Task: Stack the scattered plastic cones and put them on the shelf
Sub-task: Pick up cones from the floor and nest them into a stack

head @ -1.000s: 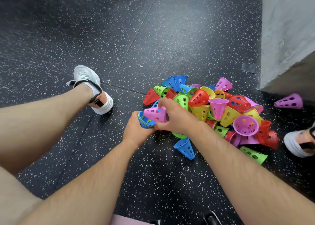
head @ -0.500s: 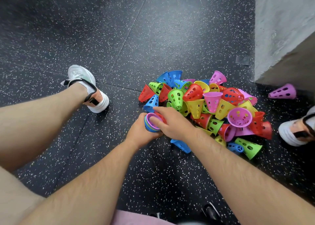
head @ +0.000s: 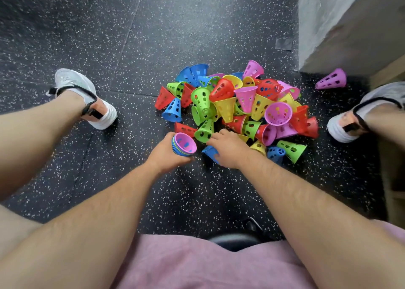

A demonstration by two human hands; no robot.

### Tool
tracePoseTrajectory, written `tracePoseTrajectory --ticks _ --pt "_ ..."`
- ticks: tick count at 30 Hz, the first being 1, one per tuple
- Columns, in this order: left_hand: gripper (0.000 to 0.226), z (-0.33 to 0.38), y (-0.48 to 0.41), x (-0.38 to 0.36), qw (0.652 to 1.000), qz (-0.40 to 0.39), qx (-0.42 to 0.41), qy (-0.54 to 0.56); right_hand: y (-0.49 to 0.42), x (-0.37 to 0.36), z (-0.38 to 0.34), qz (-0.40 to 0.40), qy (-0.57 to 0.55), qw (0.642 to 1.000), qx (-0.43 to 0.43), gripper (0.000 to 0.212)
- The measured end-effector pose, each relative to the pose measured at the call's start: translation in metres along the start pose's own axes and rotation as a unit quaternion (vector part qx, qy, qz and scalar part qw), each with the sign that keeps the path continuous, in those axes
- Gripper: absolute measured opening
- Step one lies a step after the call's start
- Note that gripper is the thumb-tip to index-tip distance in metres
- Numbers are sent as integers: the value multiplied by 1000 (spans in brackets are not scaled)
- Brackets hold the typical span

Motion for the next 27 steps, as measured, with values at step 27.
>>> tracePoseTrajectory --ticks 27 --pt "51 2 -3 -16 996 -52 12 66 5 24 -10 115 -338 933 -48 22"
Point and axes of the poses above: each hand's wrist, its own y-axis away from the middle knuckle, its own x-axis out of the back of the hand, z = x × y, the point moved 3 cm from there along -y, towards the middle knuckle, and after that the axes turned 3 degrees about -x, right-handed, at the moved point
